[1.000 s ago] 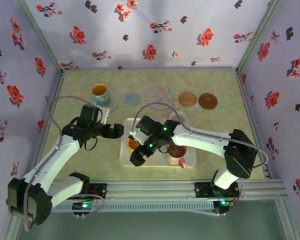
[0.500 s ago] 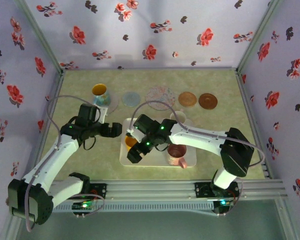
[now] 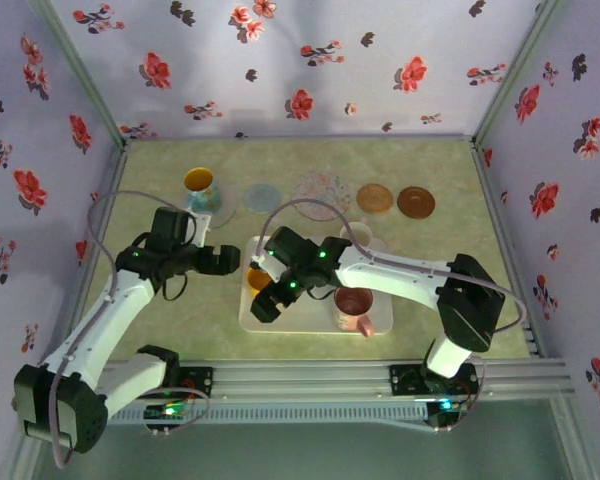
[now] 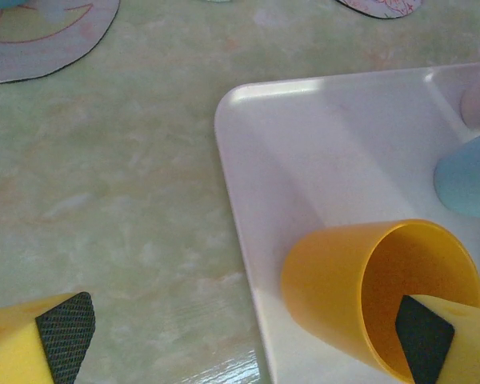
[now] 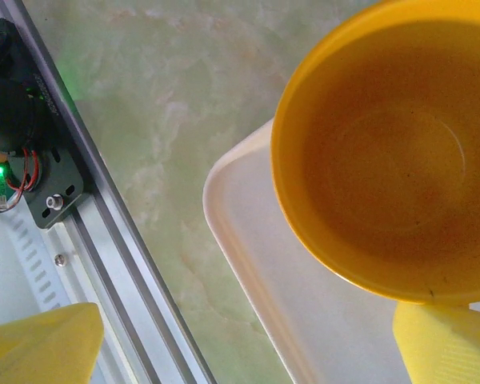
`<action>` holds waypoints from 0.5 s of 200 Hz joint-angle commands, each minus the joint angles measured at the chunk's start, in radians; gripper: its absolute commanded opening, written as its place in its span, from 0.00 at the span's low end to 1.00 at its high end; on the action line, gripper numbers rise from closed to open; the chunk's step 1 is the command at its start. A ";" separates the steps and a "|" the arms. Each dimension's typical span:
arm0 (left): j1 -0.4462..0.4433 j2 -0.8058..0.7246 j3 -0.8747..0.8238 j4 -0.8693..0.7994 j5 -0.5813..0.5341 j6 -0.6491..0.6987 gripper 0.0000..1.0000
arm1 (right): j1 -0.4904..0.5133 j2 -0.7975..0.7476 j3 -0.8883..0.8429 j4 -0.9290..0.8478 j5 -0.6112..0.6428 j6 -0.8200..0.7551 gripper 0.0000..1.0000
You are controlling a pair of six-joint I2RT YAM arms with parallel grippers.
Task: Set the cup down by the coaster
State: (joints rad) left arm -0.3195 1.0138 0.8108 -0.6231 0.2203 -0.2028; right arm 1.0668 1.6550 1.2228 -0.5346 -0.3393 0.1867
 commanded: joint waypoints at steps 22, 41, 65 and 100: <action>0.010 -0.052 0.015 -0.032 0.070 -0.007 1.00 | -0.017 -0.095 -0.044 -0.018 0.037 -0.032 0.96; 0.010 -0.060 0.011 -0.037 0.079 -0.041 1.00 | -0.029 -0.137 -0.073 -0.027 0.060 -0.029 0.96; 0.008 -0.059 0.006 -0.054 0.095 -0.086 1.00 | -0.042 -0.165 -0.097 -0.030 0.089 -0.009 0.96; 0.006 -0.093 -0.064 0.003 0.142 -0.216 0.93 | -0.045 -0.135 -0.099 -0.016 0.084 0.017 0.95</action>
State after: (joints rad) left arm -0.3176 0.9562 0.7998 -0.6430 0.3023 -0.3061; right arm 1.0264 1.5036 1.1366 -0.5465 -0.2752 0.1848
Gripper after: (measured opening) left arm 0.964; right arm 0.952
